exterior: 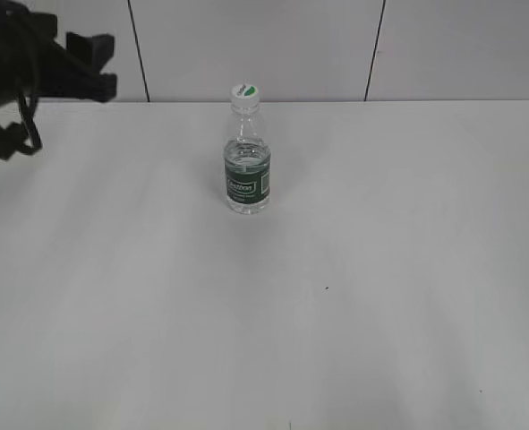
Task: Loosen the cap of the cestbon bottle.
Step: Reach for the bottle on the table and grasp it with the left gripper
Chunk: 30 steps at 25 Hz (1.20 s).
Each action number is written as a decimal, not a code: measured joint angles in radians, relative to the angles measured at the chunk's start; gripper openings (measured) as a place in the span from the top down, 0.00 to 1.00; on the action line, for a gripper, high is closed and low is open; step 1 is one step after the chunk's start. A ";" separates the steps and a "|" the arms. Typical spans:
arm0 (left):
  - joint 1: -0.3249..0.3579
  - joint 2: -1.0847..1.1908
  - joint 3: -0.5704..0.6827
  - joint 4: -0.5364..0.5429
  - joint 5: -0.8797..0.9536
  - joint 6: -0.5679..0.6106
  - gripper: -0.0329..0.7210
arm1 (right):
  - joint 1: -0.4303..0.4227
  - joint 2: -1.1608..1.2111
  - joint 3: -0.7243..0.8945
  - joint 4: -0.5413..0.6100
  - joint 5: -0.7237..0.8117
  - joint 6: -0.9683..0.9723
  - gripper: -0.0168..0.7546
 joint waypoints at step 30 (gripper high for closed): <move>0.055 0.523 0.073 0.563 -0.706 -0.348 0.38 | 0.000 0.000 0.000 0.000 0.000 0.000 0.23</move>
